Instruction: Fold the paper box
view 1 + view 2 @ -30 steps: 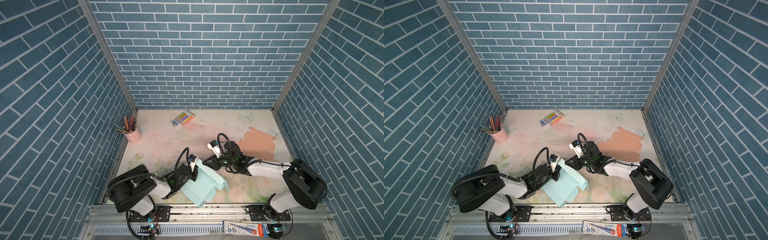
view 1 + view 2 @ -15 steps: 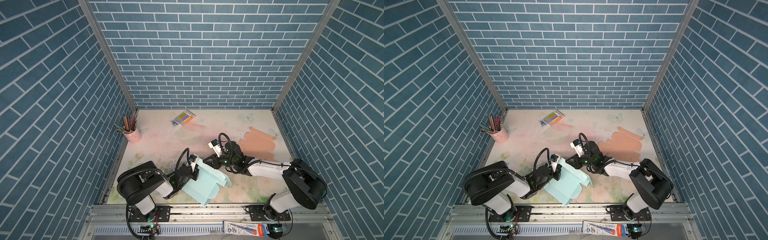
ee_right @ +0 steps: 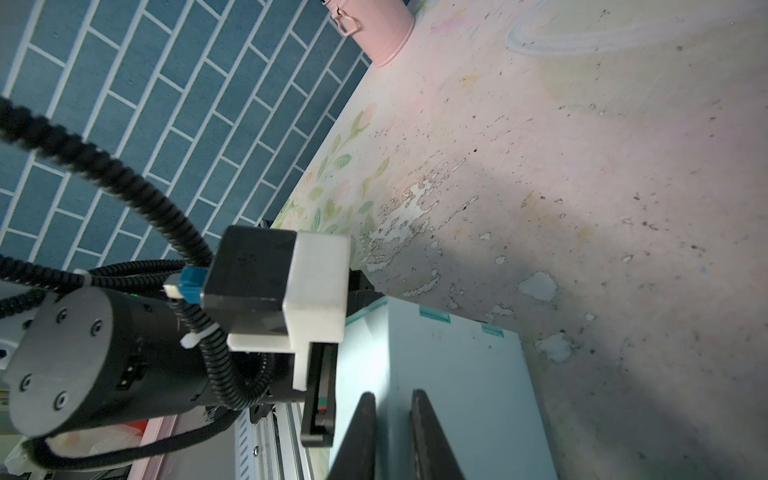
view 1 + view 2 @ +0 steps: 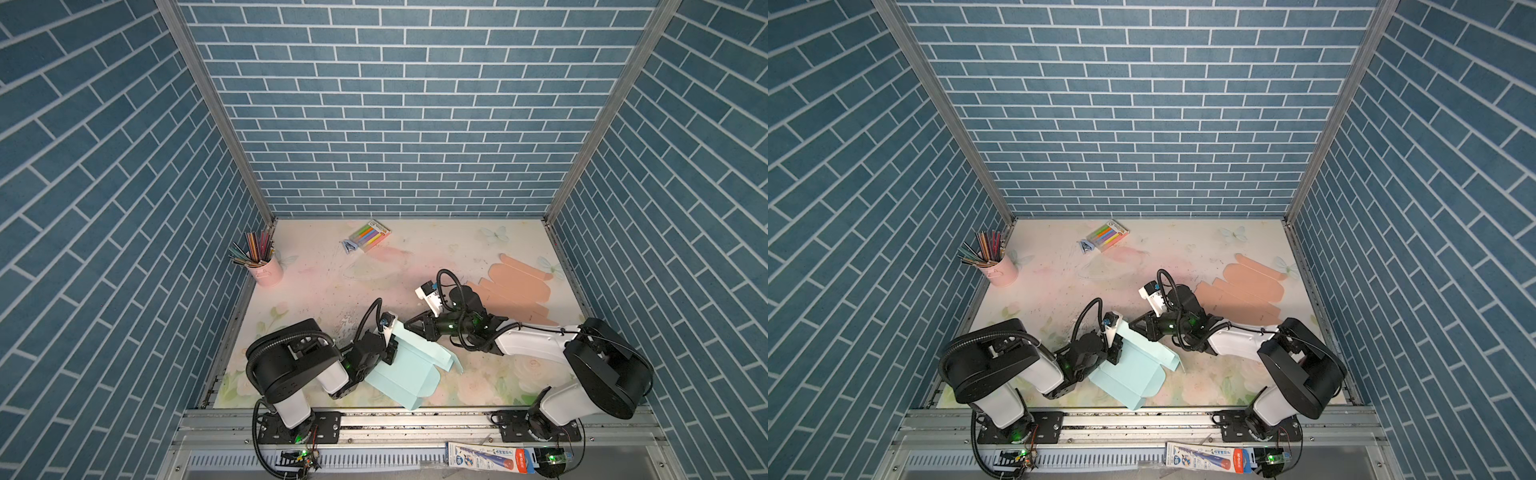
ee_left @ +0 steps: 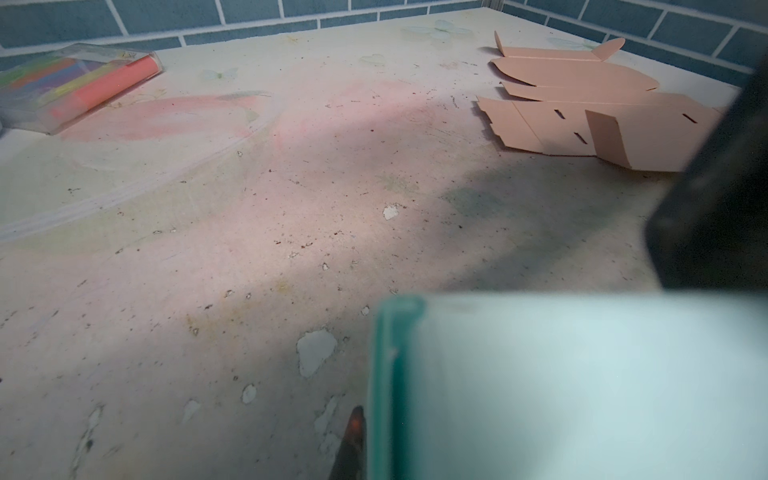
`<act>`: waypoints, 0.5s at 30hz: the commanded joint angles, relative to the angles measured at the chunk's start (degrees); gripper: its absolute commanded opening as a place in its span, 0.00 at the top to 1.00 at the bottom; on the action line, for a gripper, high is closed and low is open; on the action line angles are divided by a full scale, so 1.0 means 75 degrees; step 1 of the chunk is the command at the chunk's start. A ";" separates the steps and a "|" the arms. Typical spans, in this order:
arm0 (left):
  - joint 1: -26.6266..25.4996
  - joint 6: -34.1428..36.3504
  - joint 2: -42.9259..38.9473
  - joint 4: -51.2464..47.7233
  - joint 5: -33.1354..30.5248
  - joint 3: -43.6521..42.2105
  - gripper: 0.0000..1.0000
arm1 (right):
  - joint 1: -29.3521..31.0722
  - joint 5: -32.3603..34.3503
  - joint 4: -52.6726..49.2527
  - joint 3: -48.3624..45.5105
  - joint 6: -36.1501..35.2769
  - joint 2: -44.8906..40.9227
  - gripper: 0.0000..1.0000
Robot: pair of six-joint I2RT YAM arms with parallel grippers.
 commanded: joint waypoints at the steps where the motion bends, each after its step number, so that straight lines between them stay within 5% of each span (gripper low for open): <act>1: -0.0023 -0.0179 -0.0007 0.0183 -0.0093 -0.0015 0.96 | 0.0090 0.0091 -0.0264 -0.0259 0.0218 0.0048 0.83; 5: -0.0029 -0.0307 -0.0237 0.0209 0.0065 -0.0161 0.87 | 0.0084 0.0196 -0.0283 -0.0322 0.0224 0.0007 0.83; 15: -0.0026 -0.0507 -0.0315 0.0303 0.0080 -0.0310 0.93 | 0.0099 0.0353 -0.0155 -0.0455 0.0338 -0.0019 0.84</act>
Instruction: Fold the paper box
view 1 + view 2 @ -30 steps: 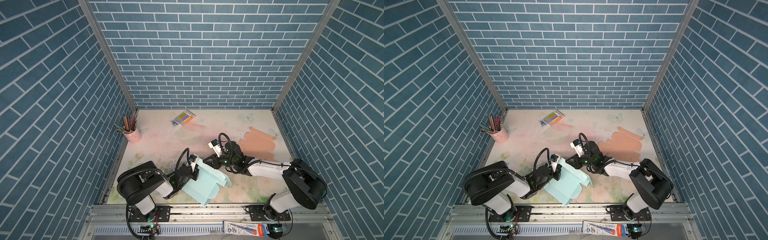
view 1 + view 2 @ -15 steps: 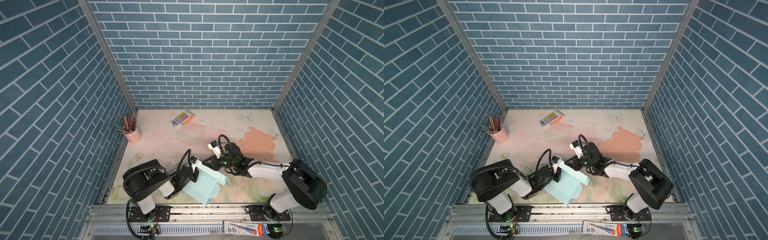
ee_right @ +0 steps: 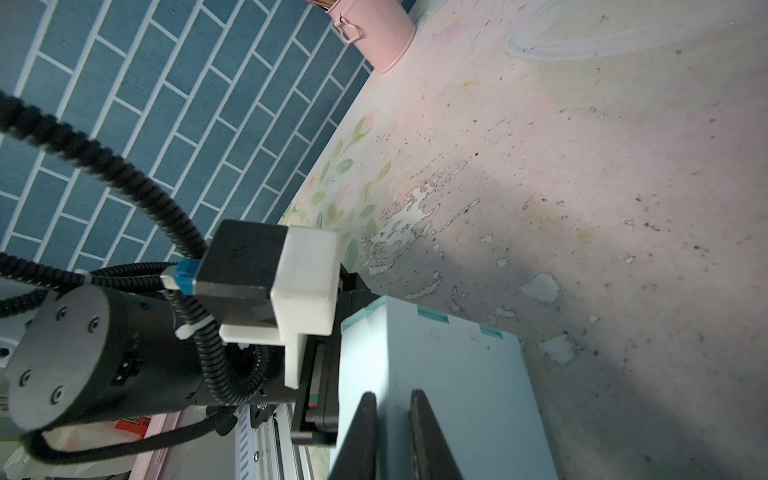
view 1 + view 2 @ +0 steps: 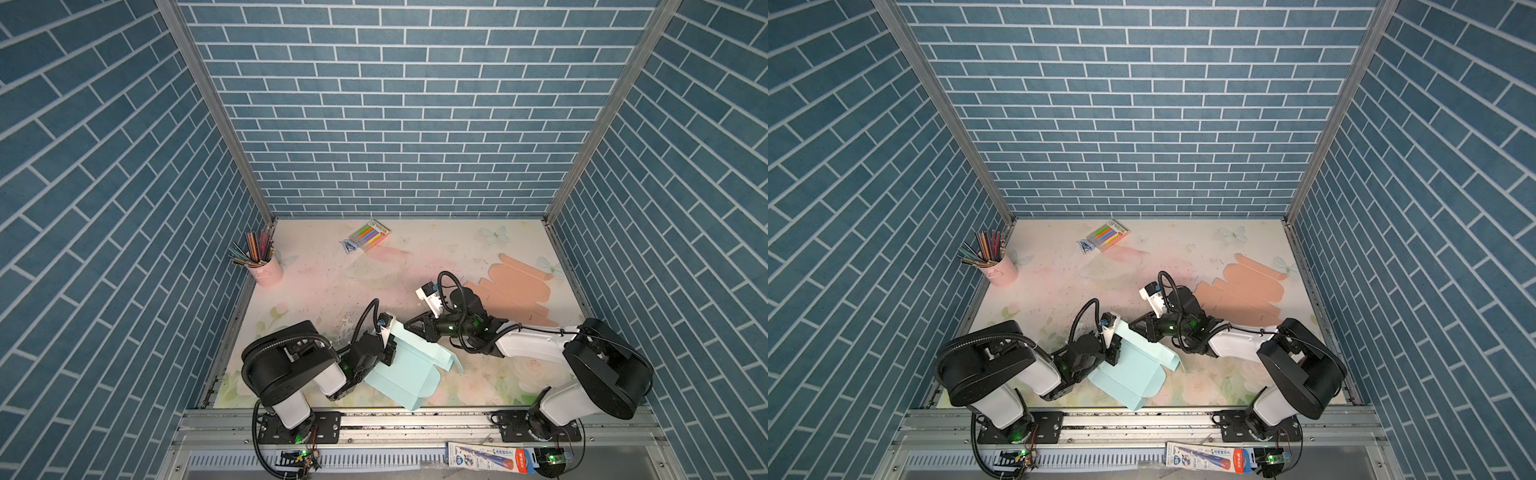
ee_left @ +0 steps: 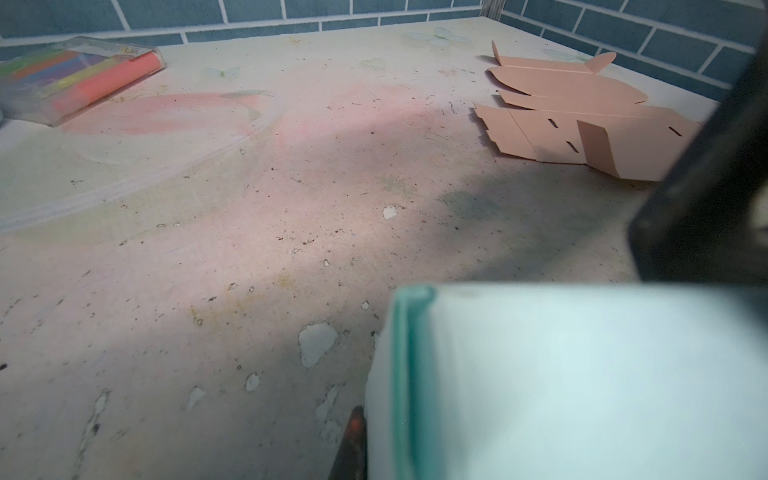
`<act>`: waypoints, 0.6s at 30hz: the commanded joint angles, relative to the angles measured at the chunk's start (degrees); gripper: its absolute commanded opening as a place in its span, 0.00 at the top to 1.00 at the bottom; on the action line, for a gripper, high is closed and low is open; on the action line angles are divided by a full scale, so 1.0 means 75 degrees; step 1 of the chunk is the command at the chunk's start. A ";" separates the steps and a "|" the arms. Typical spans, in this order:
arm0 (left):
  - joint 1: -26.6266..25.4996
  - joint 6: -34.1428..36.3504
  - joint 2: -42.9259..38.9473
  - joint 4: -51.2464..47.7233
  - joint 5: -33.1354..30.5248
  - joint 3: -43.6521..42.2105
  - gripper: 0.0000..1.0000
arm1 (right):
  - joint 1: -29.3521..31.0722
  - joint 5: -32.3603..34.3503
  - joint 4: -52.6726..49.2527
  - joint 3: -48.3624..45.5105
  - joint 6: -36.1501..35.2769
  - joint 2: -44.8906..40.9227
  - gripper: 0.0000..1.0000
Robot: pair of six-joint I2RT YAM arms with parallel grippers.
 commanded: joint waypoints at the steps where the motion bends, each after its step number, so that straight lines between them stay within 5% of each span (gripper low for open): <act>1: -0.0019 -0.0294 -0.0130 0.0242 0.0006 -0.0113 0.95 | 0.0049 0.0276 -0.0488 -0.0307 0.0221 -0.0019 0.84; 7: -0.0018 -0.0203 -0.0347 0.0066 0.0112 -0.0066 0.99 | 0.0146 0.0119 -0.0613 -0.0176 0.0269 -0.0239 0.82; 11: -0.0029 -0.0142 -0.0530 -0.0049 0.0222 -0.0174 1.00 | 0.0196 0.0332 -0.1465 0.0237 -0.0030 -0.0888 0.73; 18: -0.0068 -0.0078 -0.0821 -0.0211 0.0233 -0.0364 1.00 | -0.0742 0.0507 -0.2265 0.0500 -0.0340 -0.1385 0.62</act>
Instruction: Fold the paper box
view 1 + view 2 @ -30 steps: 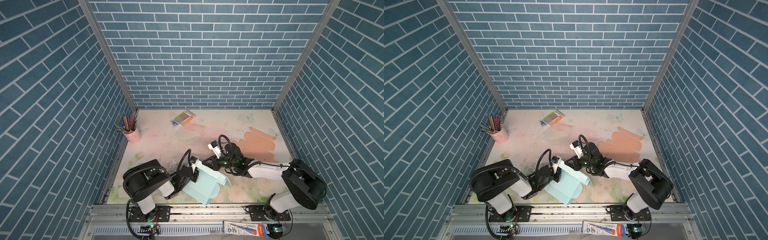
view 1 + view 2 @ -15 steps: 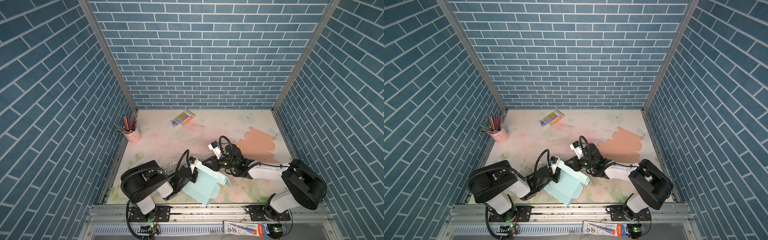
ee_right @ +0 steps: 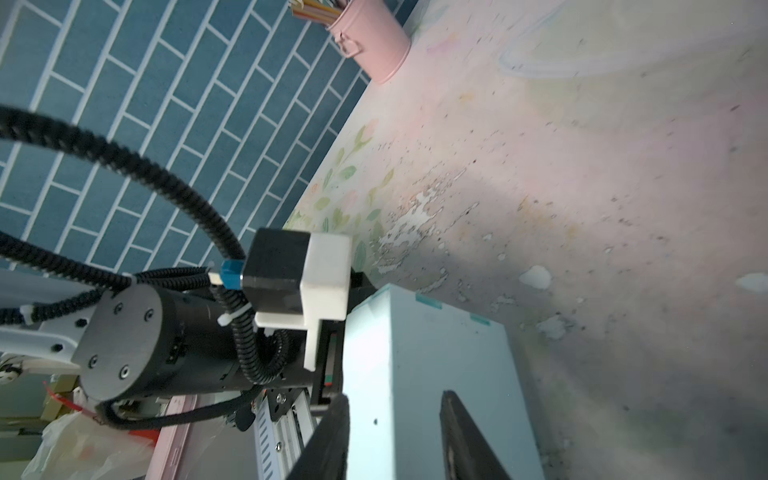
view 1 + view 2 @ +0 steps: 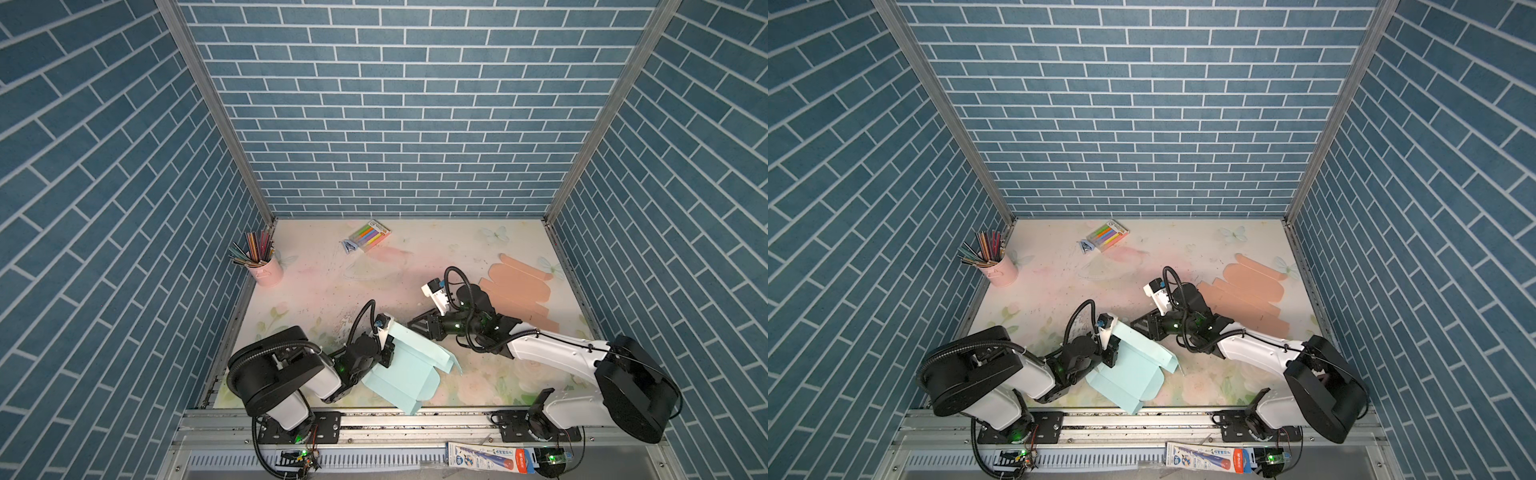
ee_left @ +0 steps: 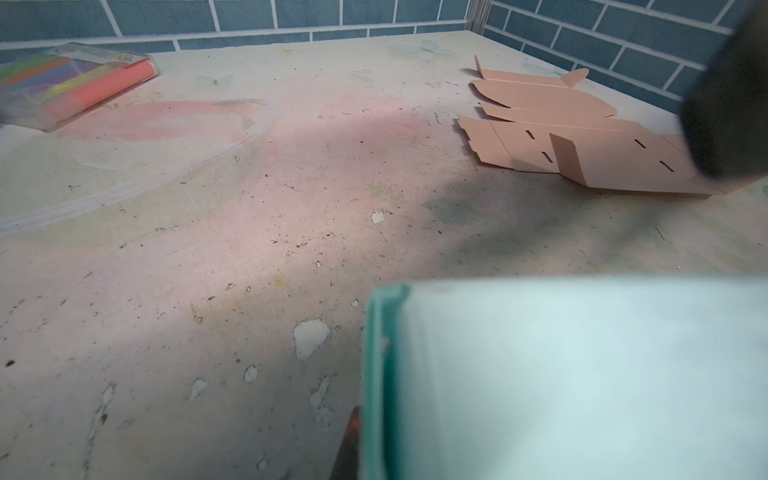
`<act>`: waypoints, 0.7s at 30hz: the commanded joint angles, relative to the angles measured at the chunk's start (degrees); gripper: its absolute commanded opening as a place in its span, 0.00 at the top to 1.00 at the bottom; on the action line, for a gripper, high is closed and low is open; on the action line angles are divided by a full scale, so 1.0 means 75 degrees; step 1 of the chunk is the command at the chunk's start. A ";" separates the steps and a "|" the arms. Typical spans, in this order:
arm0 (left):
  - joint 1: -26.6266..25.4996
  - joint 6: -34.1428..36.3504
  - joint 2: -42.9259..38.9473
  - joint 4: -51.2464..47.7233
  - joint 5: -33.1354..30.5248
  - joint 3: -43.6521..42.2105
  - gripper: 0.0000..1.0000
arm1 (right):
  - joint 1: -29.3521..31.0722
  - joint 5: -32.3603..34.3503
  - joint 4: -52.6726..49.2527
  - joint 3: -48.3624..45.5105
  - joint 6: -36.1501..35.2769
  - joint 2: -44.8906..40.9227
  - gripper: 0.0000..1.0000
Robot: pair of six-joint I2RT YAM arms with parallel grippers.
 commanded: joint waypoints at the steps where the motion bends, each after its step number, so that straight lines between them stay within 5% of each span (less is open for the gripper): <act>1: -0.0058 -0.0031 -0.0137 0.0054 -0.0001 -0.0107 1.00 | -0.0577 0.0155 -0.0540 0.0147 -0.0242 -0.0088 0.62; 9: -0.0092 -0.0034 -0.0439 -0.0117 0.0034 -0.0086 1.00 | -0.0852 -0.0252 -0.0459 0.0543 -0.0826 0.1400 0.72; 21: -0.0093 0.0074 -0.0671 -0.0419 0.0105 0.0053 1.00 | 0.0045 -0.1052 0.0504 0.0589 -0.0718 0.2619 0.79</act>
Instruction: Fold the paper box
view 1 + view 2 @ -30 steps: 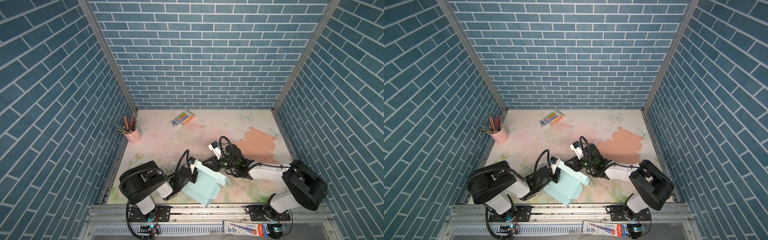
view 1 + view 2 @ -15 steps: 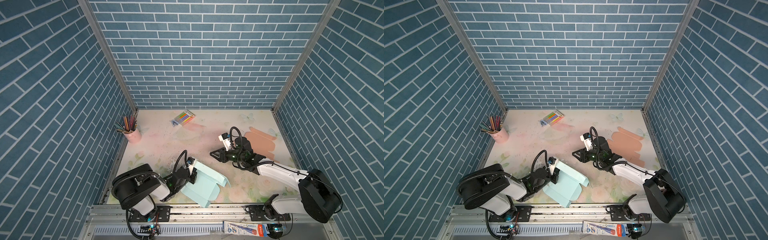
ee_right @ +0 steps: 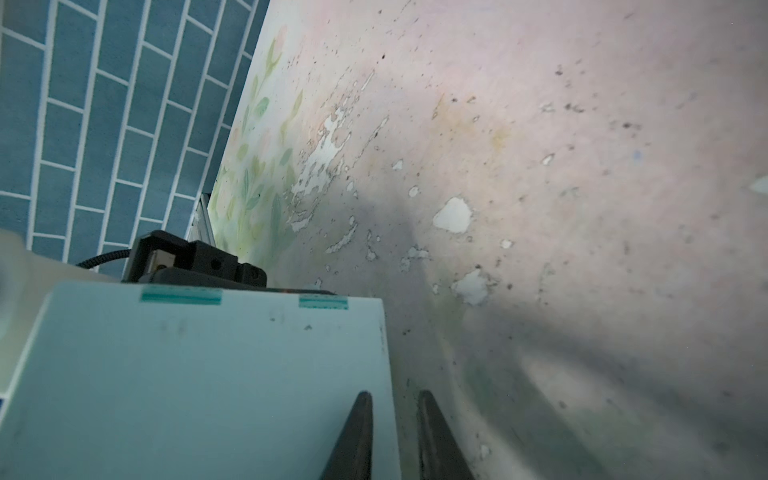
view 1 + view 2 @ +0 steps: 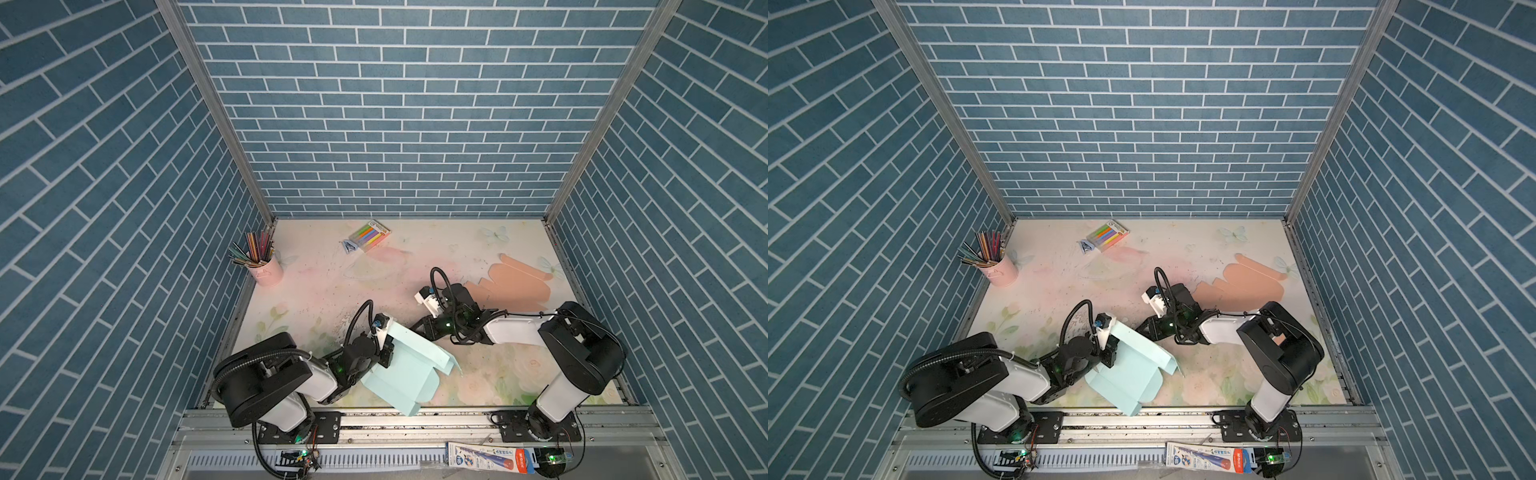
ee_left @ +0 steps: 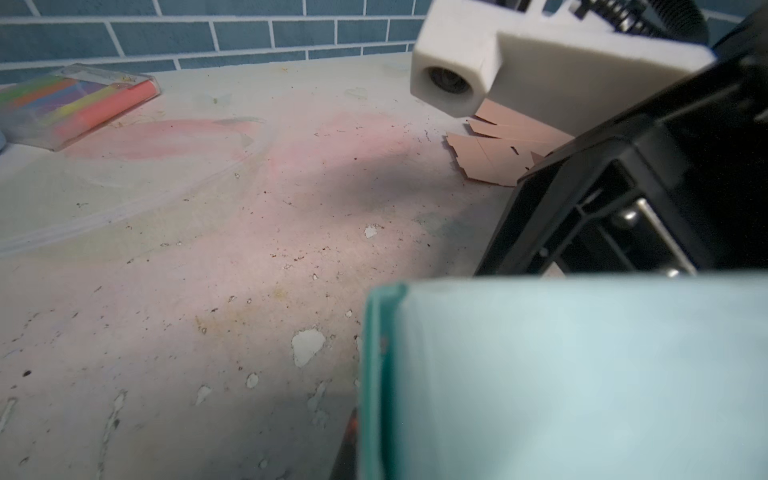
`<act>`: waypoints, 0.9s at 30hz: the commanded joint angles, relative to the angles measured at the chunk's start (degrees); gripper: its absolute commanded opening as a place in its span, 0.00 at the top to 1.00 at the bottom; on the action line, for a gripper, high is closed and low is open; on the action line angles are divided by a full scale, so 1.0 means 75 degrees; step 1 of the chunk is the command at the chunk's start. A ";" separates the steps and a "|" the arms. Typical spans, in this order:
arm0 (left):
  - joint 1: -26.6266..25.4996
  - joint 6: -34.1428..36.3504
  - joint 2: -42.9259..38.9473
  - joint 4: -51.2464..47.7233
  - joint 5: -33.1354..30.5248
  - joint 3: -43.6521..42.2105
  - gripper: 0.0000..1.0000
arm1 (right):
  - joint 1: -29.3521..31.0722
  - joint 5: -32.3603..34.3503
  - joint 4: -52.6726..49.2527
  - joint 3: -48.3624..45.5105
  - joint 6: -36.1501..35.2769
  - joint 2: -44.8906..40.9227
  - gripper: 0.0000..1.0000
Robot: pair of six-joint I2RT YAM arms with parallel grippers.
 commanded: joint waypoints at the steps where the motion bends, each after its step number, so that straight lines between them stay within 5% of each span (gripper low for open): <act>1: -0.0045 0.0024 -0.0047 0.0044 0.0033 0.0123 1.00 | 0.0163 -0.0415 0.0420 0.0156 -0.0235 0.0060 0.79; 18: -0.0051 -0.0104 0.0117 0.0257 0.0126 0.0089 0.99 | 0.0699 -0.0742 0.0596 -0.0131 -0.0710 0.0124 0.80; 27: -0.0045 -0.0181 0.0194 0.0379 0.0150 -0.0040 0.90 | 0.0303 -0.0580 0.1030 -0.0577 -0.0399 0.0003 0.81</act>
